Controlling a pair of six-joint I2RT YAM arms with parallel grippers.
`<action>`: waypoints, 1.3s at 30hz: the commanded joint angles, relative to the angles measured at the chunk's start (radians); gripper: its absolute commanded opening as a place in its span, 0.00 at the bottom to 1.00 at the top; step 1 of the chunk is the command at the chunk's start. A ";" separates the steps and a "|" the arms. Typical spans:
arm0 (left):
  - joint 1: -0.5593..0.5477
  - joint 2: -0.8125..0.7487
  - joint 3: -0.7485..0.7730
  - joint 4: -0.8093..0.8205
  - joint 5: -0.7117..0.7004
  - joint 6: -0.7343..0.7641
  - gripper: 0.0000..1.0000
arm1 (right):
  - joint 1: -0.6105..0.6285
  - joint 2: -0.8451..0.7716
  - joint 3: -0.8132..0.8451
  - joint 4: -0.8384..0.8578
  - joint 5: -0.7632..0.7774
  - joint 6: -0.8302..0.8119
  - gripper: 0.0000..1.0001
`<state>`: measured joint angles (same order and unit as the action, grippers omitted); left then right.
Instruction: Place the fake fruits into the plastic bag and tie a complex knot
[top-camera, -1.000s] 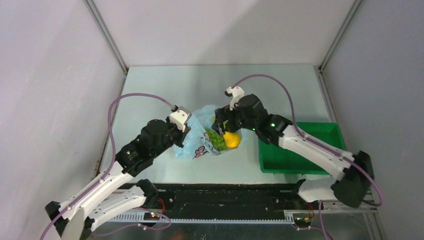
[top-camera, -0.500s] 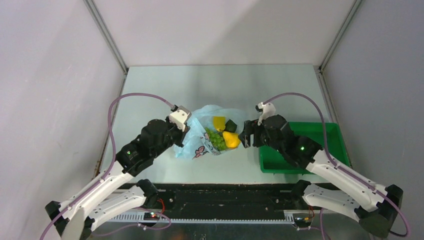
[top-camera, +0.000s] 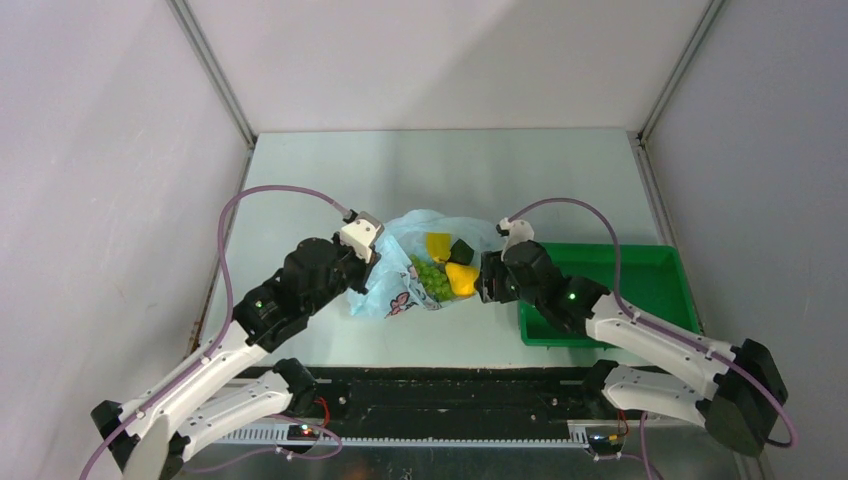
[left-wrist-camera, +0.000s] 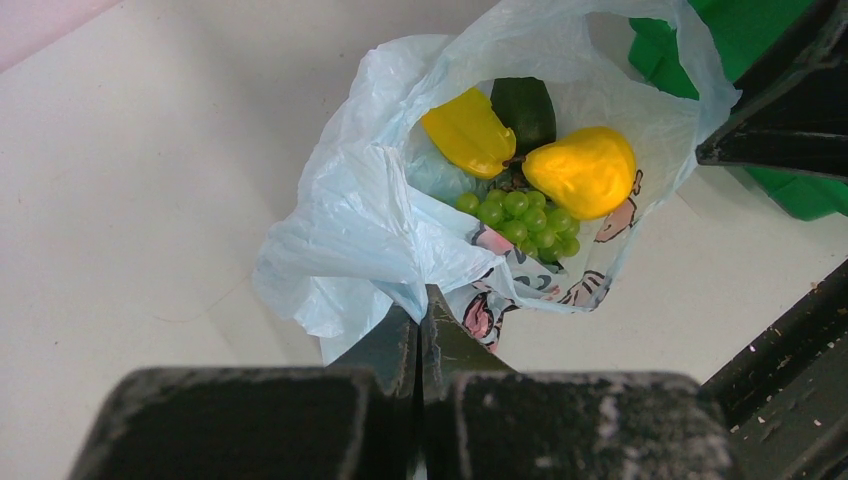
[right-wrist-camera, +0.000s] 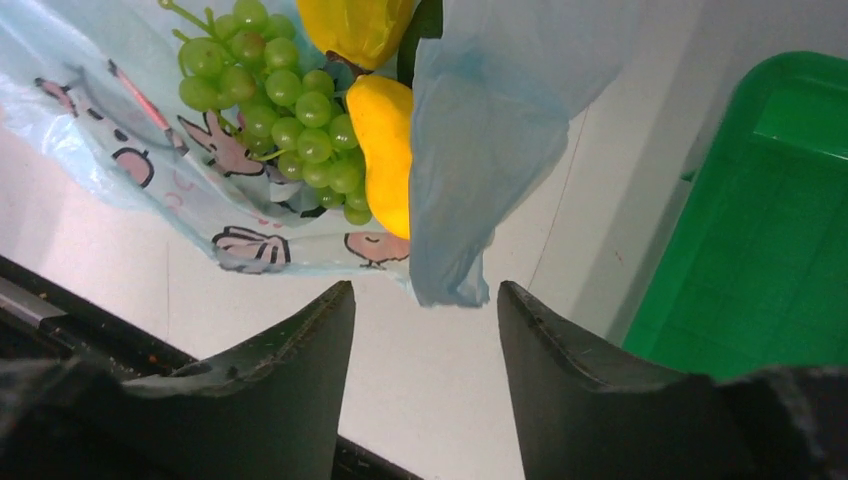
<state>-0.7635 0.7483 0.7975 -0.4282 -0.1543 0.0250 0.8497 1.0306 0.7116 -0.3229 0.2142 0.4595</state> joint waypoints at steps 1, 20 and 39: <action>0.002 0.000 0.009 0.027 -0.006 -0.007 0.00 | 0.006 0.052 -0.004 0.119 0.031 -0.020 0.52; 0.149 0.207 0.488 -0.215 0.134 -0.084 0.00 | -0.012 -0.099 0.470 0.011 0.102 -0.306 0.00; 0.189 0.030 0.421 -0.157 0.110 -0.156 0.96 | 0.015 -0.088 0.282 0.075 0.173 -0.144 0.00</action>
<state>-0.5793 0.9379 1.2716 -0.6247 -0.0509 -0.0910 0.8577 0.9344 0.9821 -0.3035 0.3332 0.2893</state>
